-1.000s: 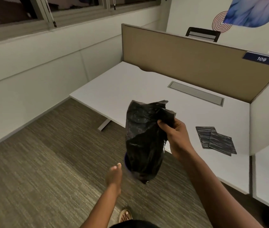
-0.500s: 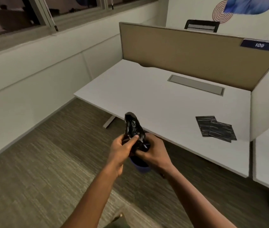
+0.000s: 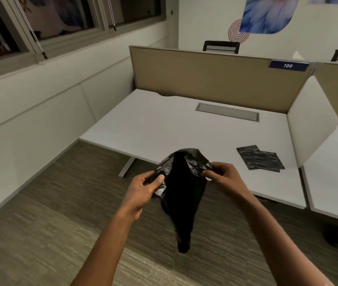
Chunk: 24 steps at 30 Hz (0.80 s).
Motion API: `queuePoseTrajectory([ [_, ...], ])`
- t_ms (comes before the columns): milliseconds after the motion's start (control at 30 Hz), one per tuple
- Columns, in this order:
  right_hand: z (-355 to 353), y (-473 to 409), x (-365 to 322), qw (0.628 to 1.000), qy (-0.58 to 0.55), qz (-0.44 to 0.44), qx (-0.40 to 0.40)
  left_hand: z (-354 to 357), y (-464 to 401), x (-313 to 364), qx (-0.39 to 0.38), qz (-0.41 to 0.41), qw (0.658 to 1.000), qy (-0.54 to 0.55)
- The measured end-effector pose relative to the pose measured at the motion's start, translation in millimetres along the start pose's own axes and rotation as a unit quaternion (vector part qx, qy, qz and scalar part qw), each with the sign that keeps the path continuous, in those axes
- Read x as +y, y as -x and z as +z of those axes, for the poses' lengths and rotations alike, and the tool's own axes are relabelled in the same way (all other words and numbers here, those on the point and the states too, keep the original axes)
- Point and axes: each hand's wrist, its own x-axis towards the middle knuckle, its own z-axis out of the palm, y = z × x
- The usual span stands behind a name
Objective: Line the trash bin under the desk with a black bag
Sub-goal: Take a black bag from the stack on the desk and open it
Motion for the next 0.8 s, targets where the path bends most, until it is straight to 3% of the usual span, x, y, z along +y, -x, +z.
queuePoseTrajectory([
  [167,-21.8,-29.0,-10.4,0.982,0.172,0.057,-0.058,-44.6,-14.1,10.8,-0.020,0.039,0.999,-0.029],
  [233,-23.3,-38.2,-11.9,0.975,0.206,0.078,-0.029,-56.9,-18.8,11.7,-0.029,0.044,0.998,-0.036],
  [300,-19.4,-43.9,-11.0,0.967,0.231,0.093,0.048,-65.4,-21.1,12.3,-0.030,0.046,0.998,-0.034],
  [367,-8.4,-44.3,-8.9,0.965,0.193,0.087,0.155,-68.7,-21.6,13.5,-0.033,0.050,0.998,-0.015],
  [433,6.9,-40.1,-9.5,0.962,0.069,0.072,0.255,-64.9,-21.4,12.1,-0.020,0.062,0.998,0.017],
  [500,24.7,-33.1,-9.9,0.948,-0.065,0.089,0.300,-54.3,-20.7,7.4,0.014,0.070,0.996,0.057],
  [533,34.9,-29.0,-8.5,0.944,-0.129,0.115,0.280,-47.3,-19.6,3.8,0.029,0.071,0.994,0.072],
  [600,57.8,-16.7,-8.0,0.946,-0.219,0.174,0.164,-32.0,-14.1,-5.5,0.027,0.068,0.994,0.086],
  [667,76.4,-8.1,-7.4,0.957,-0.212,0.191,0.057,-18.4,-6.8,-15.9,0.000,0.059,0.995,0.076],
  [800,90.3,-8.1,-9.3,0.971,-0.187,0.148,0.003,-2.8,8.4,-32.7,-0.081,0.003,0.996,0.028],
])
